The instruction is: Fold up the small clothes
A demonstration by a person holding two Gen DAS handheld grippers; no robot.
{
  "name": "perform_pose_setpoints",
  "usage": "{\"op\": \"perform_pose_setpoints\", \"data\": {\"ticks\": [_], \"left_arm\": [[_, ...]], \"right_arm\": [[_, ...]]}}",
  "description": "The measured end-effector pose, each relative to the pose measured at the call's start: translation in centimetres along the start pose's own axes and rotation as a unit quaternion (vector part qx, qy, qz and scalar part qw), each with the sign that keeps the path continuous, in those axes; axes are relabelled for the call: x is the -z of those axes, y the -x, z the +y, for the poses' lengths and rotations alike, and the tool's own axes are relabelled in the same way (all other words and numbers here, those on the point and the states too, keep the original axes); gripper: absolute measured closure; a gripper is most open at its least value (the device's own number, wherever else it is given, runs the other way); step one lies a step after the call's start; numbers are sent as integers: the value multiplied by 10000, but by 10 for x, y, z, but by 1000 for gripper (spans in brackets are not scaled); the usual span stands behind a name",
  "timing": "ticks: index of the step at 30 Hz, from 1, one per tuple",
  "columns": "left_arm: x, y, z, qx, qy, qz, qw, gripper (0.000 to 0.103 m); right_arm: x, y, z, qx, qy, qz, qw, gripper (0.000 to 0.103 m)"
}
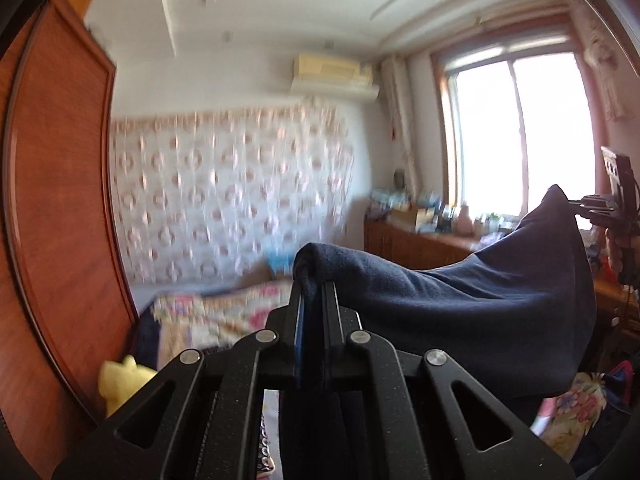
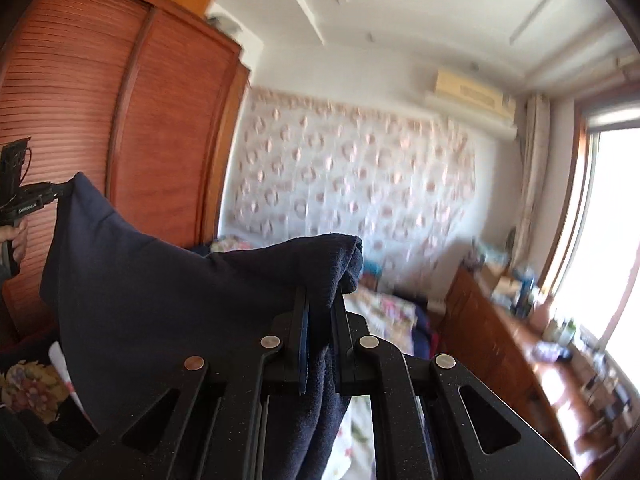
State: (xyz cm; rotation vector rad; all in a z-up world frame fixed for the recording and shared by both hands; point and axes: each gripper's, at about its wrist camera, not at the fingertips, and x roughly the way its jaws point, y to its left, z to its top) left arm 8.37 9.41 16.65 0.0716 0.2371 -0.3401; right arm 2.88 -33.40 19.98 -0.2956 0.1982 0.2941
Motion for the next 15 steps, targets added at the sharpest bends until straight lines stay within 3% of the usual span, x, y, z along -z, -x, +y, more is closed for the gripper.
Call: {"op": "perform_pose_setpoints", "data": {"ticks": [4, 6, 8, 9, 13, 15], "left_arm": [[48, -104, 2, -340, 43, 803, 9962, 95], [80, -161, 4, -432, 80, 1405, 9891, 93], [103, -197, 4, -419, 154, 1902, 9807, 93], [112, -206, 5, -407, 193, 2041, 9779, 92], [136, -204, 2, -267, 368, 2307, 9720, 67], [147, -192, -2, -211, 366, 2392, 9701, 65]], "right_arm": [[36, -110, -14, -289, -408, 813, 9954, 94], [61, -165, -14, -256, -547, 1359, 9889, 94], [81, -203, -12, -99, -693, 1821, 9808, 85], [90, -220, -11, 28, -771, 2025, 9762, 81], [106, -232, -5, 125, -890, 2143, 9726, 65], [109, -228, -2, 89, -969, 2156, 9716, 62]]}}
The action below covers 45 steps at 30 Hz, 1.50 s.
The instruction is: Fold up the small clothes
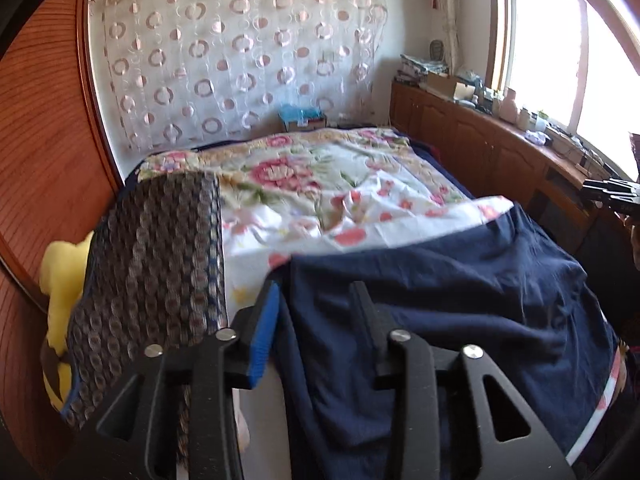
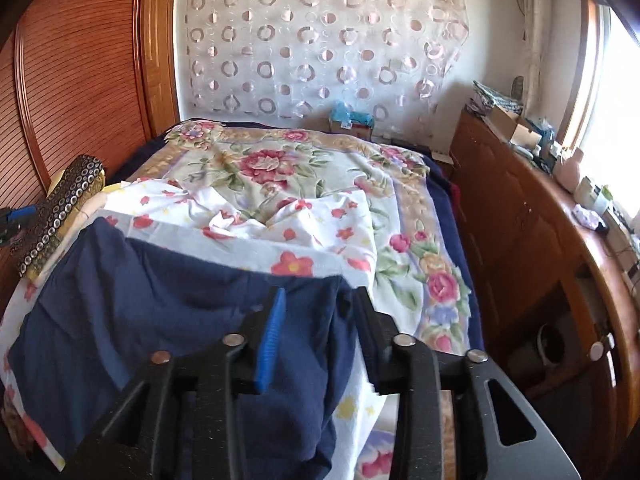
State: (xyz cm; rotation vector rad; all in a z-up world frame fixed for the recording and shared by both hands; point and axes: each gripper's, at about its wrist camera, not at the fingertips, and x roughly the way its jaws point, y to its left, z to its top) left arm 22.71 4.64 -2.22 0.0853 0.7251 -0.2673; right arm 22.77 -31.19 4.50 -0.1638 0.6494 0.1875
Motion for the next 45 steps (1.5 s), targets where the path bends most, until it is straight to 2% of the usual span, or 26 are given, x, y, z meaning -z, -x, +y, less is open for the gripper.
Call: {"op": "perform_pose_setpoints", "data": {"ticks": [3, 7, 16, 20, 23, 27, 32, 37, 42, 45], "left_arm": [[22, 7, -2, 75, 38, 124, 9999, 64], [44, 8, -6, 209, 111, 260, 9994, 64], [91, -14, -27, 439, 114, 753, 9961, 64], [103, -28, -28, 321, 92, 961, 9948, 64], [106, -30, -27, 305, 124, 874, 9956, 64], [108, -30, -28, 241, 140, 777, 9966, 64], [111, -32, -40, -28, -183, 719, 9972, 63], [110, -32, -38, 1, -109, 722, 9973, 63], [109, -31, -37, 4, -91, 767, 9970, 63], [105, -28, -33, 223, 121, 751, 9969, 63]], "right_arm": [[11, 5, -6, -199, -107, 98, 9997, 62], [49, 5, -19, -429, -278, 178, 9985, 62], [104, -19, -23, -729, -820, 465, 9929, 62], [108, -19, -29, -542, -793, 473, 9942, 62], [109, -23, -36, -399, -811, 478, 9948, 62], [106, -24, -45, -466, -965, 423, 9933, 62], [113, -25, -46, -543, -1029, 394, 9924, 62], [127, -26, -49, -719, -1201, 338, 9896, 62], [127, -25, -46, -657, -1167, 304, 9905, 62], [125, -25, -50, -786, -1268, 281, 9884, 62]]}}
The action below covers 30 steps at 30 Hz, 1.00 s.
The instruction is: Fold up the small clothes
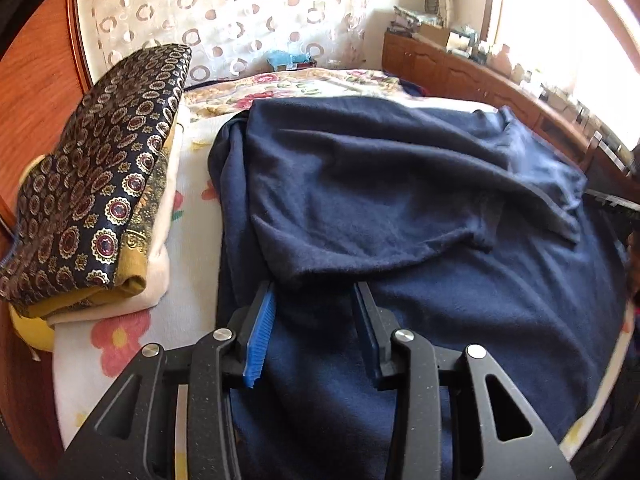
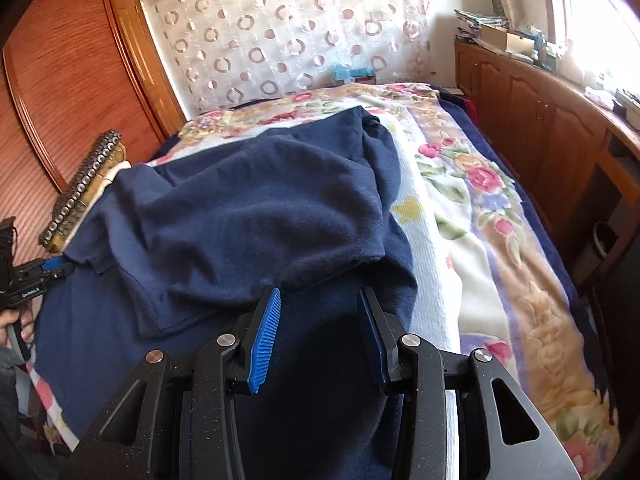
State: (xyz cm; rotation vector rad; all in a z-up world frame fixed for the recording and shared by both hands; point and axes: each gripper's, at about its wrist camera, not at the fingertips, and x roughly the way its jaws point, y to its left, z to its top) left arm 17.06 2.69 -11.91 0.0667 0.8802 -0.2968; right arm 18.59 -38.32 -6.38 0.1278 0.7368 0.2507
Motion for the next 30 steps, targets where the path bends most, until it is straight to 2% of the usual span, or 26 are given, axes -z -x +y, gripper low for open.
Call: {"op": "perform_pose_setpoints", "data": {"ticks": [2, 5, 9, 12, 13, 15, 16, 17, 18, 20, 24, 30], "left_arm": [[-3, 2, 4, 137, 160, -77, 9997, 63], [-9, 4, 7, 201, 283, -153, 9993, 63], [-16, -8, 9, -58, 302, 62, 9995, 63], [-19, -13, 12, -37, 404, 90, 9991, 63], [-19, -13, 12, -27, 411, 38, 9991, 63], [-21, -10, 10, 37, 359, -87, 9993, 72], [-21, -9, 8, 55, 295, -108, 9995, 82], [-22, -7, 6, 64, 208, -122, 9997, 89], [-20, -7, 5, 54, 131, -138, 9998, 94], [-20, -2, -2, -57, -95, -213, 9997, 96], [-23, 18, -6, -52, -199, -465, 9987, 97], [-27, 62, 5, 78, -7, -955, 9954, 97]], "right_arm": [[-4, -2, -3, -167, -144, 15, 9998, 62], [-10, -9, -4, -106, -209, 88, 9997, 62], [-14, -18, -1, 16, -182, 204, 9996, 62], [-16, -19, 5, 60, -77, 178, 9998, 63], [-17, -20, 7, 68, -33, 182, 9998, 67], [-18, -20, 10, 114, 28, 160, 9998, 74], [-19, -20, 11, 119, 53, 153, 9998, 81], [-20, -20, 11, 132, 92, 153, 9998, 90], [-21, -20, 12, 173, 141, 147, 9996, 94], [-22, -19, 15, 205, 336, 92, 9992, 100], [-23, -9, 17, 222, 466, -151, 9986, 101], [-27, 26, 9, 154, 362, -666, 9970, 101]]}}
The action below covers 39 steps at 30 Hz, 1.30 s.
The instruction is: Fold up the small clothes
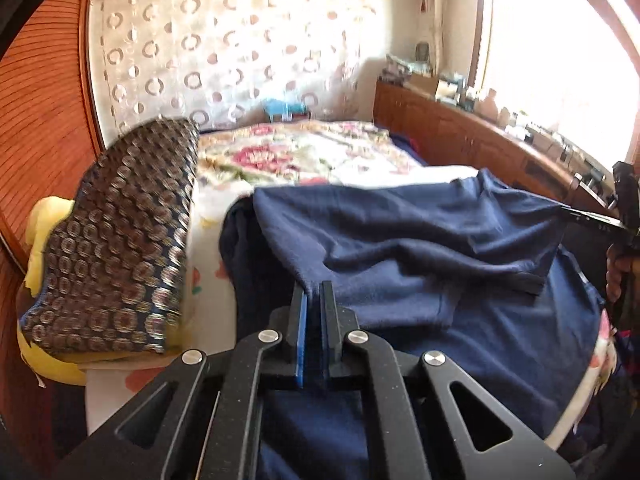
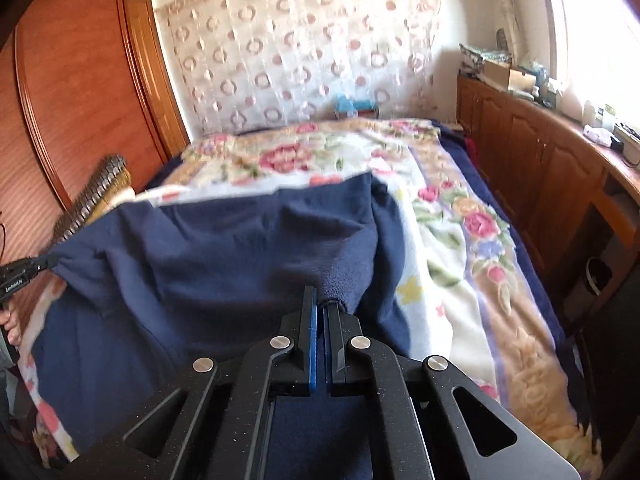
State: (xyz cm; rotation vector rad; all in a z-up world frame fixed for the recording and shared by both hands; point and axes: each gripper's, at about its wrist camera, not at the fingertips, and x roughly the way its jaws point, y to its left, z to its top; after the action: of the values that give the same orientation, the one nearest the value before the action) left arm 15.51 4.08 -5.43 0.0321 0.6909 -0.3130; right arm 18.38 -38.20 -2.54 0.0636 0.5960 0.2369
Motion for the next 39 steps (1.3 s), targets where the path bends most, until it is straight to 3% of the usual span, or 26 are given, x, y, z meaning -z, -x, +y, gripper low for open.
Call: {"op": "perform_pose_setpoints", "data": {"ticks": [9, 20, 24, 30, 36, 39], "left_arm": [[11, 57, 11, 82, 117, -402, 9991, 97], [57, 96, 15, 293, 384, -279, 9984, 97], [76, 86, 9, 84, 236, -23, 9997, 97], [104, 71, 9, -18, 290, 336, 9990, 97], [112, 77, 5, -38, 355, 315, 9989, 97], [109, 93, 1, -26, 375, 59, 9993, 97]], "right_arm": [[18, 55, 5, -197, 179, -280, 9993, 101], [45, 115, 15, -319, 524, -327, 9976, 101], [52, 114, 18, -228, 682, -231, 9971, 101], [71, 85, 11, -59, 649, 362, 9972, 101], [79, 71, 13, 120, 663, 530, 9963, 101], [76, 75, 16, 116, 652, 518, 9965, 101]]}}
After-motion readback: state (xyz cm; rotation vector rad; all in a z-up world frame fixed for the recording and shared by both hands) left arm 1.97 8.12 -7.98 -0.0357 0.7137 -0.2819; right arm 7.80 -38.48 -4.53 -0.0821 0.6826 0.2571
